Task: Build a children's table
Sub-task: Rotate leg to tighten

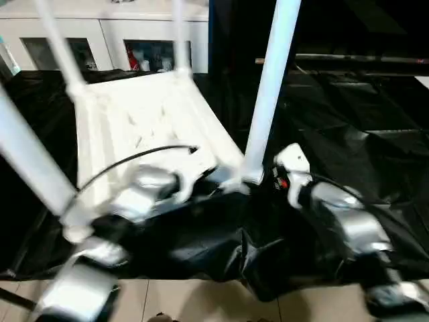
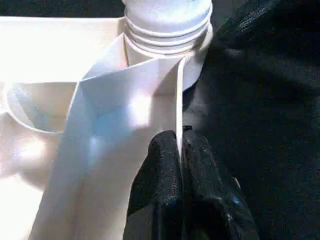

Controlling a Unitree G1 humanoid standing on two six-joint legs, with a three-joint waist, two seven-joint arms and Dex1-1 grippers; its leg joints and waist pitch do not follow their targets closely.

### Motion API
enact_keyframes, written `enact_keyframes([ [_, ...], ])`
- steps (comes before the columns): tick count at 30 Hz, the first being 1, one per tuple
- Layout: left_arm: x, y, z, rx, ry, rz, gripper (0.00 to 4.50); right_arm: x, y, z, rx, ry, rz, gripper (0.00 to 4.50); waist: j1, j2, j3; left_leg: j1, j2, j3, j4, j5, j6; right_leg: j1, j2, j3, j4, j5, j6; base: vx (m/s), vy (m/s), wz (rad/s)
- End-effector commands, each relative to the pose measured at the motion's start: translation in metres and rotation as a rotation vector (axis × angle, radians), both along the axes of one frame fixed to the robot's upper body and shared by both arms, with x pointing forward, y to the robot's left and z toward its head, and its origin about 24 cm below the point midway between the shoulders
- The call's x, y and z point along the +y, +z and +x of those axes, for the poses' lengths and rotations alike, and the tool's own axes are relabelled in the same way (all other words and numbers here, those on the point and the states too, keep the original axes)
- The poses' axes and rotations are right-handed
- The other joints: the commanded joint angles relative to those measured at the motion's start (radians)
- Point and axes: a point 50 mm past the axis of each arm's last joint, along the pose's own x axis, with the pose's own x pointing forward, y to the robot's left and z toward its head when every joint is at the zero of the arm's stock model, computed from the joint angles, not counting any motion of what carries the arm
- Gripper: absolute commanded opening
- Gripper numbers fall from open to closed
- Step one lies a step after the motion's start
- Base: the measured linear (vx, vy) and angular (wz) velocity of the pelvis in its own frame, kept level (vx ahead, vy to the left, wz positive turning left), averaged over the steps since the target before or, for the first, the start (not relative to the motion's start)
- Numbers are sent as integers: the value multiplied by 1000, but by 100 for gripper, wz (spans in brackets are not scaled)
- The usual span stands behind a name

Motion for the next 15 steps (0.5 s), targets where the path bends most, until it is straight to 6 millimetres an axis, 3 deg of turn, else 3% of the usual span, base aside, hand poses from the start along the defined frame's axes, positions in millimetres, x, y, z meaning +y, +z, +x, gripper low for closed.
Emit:
enact_keyframes([
  [1,-9,2,-9,29,-119,-31,0,9,-1,-7,20,104,-6,377,2,-11,-64,6,29,-4,-68,-183,58,53,-65,28,-70,-205,-212,0,0,0],
  [4,-3,4,-13,53,-151,-34,0,4,0,-8,21,120,-30,377,4,-10,-64,11,31,-1,-67,-184,54,48,-65,29,-69,-188,-229,0,0,0],
  [7,1,5,-16,67,-171,-37,0,1,1,-7,23,122,-34,377,7,-13,-65,8,31,0,-67,-169,55,52,-65,29,-64,-150,-238,0,0,0],
  [12,4,7,-18,73,-179,-39,0,4,3,-8,31,140,-18,377,9,-15,-64,6,28,0,-66,-165,54,55,-66,29,-65,-160,-231,0,0,0],
  [15,4,7,-18,74,-181,-42,0,5,3,-7,37,144,-6,353,8,-16,-65,6,28,0,-66,-167,50,55,-66,29,-66,-174,-225,0,0,0],
])
